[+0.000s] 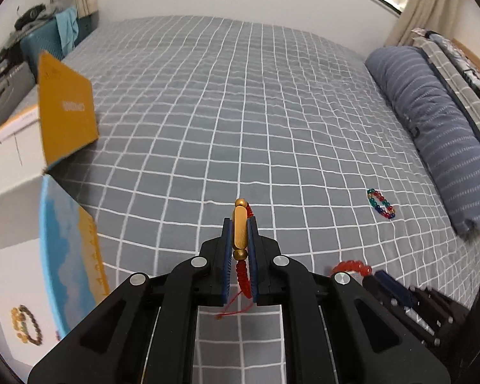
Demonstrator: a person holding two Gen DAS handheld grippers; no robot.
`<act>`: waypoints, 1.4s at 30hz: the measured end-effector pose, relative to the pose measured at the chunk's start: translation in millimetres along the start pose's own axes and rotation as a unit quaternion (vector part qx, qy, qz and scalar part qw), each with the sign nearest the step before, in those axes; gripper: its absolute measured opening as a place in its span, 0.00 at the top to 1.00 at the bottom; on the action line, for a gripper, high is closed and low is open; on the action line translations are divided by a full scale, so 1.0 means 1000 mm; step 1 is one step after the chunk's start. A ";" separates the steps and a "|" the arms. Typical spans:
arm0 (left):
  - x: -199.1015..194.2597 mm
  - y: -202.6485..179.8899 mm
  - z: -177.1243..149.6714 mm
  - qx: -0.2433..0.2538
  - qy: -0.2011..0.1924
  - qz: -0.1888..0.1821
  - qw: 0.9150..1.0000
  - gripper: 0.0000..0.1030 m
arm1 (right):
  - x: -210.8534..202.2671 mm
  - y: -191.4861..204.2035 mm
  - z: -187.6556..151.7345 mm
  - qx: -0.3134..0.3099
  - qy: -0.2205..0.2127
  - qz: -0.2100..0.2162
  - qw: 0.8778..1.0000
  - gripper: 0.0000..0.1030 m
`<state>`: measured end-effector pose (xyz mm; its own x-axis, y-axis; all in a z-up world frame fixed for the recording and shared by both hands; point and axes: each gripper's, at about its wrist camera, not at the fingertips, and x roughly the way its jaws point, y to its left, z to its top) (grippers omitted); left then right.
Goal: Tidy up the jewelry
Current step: 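Carry both held bracelets over the open white box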
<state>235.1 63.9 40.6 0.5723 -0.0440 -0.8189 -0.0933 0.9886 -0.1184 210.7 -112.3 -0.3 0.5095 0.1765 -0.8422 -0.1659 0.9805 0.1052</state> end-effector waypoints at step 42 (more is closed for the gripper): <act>-0.159 0.210 -0.019 -0.082 -0.075 0.132 0.985 0.92 | -0.074 0.268 0.051 -0.158 -0.079 0.134 0.975 0.87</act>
<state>109.1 275.3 135.6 0.6234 0.2455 -0.7424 -0.3780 0.9257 -0.0113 171.8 141.4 117.7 0.5317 0.4588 -0.7119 -0.5500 0.8262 0.1217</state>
